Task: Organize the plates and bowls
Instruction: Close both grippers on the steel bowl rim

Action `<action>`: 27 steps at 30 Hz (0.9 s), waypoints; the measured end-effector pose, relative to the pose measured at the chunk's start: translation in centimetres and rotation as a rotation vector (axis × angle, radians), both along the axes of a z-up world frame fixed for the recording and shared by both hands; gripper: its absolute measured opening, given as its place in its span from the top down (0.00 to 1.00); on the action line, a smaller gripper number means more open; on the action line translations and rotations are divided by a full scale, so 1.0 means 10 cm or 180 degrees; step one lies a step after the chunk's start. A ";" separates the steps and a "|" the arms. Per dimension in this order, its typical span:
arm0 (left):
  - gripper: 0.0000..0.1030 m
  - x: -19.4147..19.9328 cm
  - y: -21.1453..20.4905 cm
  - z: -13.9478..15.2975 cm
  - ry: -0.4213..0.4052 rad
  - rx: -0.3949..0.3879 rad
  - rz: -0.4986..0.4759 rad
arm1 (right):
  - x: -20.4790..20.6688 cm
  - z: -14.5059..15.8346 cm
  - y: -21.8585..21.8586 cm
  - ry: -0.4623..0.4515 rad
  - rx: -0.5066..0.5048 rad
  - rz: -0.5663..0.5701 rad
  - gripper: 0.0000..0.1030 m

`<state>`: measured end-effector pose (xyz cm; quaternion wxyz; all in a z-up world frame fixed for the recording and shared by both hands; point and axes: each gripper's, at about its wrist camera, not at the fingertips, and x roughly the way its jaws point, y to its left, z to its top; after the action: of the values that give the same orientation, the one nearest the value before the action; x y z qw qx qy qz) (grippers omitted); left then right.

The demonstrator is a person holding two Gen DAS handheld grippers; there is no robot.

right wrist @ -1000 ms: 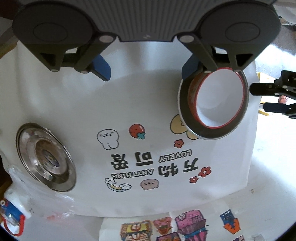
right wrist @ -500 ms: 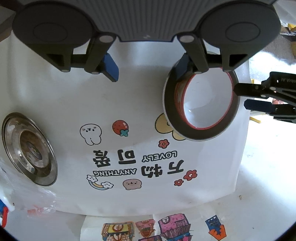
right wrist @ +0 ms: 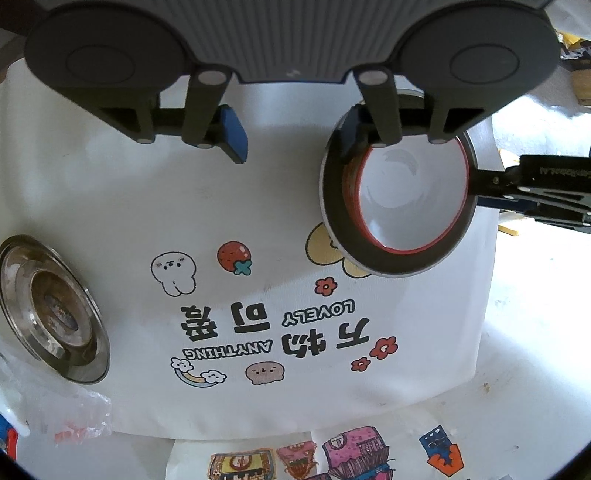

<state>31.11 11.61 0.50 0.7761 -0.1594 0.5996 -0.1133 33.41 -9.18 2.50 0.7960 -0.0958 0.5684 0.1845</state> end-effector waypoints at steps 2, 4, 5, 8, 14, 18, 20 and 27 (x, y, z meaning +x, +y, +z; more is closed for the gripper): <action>0.72 0.02 -0.01 -0.01 0.0025 0.0012 0.0009 | 0.01 -0.02 0.01 0.0020 0.0016 0.0002 0.51; 0.73 0.04 -0.02 -0.03 0.0058 0.0013 0.0032 | 0.02 -0.04 0.03 0.0035 0.0009 -0.0009 0.52; 0.73 0.05 -0.03 -0.04 0.0078 0.0021 0.0043 | 0.04 -0.05 0.03 0.0056 0.0013 -0.0032 0.52; 0.78 0.09 -0.07 -0.06 0.0116 0.0055 0.0043 | 0.08 -0.10 0.03 0.0150 0.0096 -0.0120 0.59; 0.87 0.13 -0.11 -0.08 0.0167 0.0052 0.0033 | 0.16 -0.17 0.00 0.0297 0.0287 -0.0261 0.69; 0.90 0.16 -0.11 -0.11 0.0206 0.0022 0.0064 | 0.20 -0.21 -0.03 0.0438 0.0486 -0.0392 0.84; 0.90 0.16 -0.12 -0.11 0.0205 0.0038 0.0057 | 0.21 -0.23 -0.03 0.0491 0.0575 -0.0425 0.90; 0.92 0.16 -0.16 -0.09 0.0211 0.0113 0.0105 | 0.18 -0.24 -0.07 0.0529 0.0652 -0.0523 0.91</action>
<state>32.67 10.00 -0.41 0.7602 -0.1591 0.6242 -0.0844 35.26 -9.85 0.05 0.7643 0.0484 0.6165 0.1830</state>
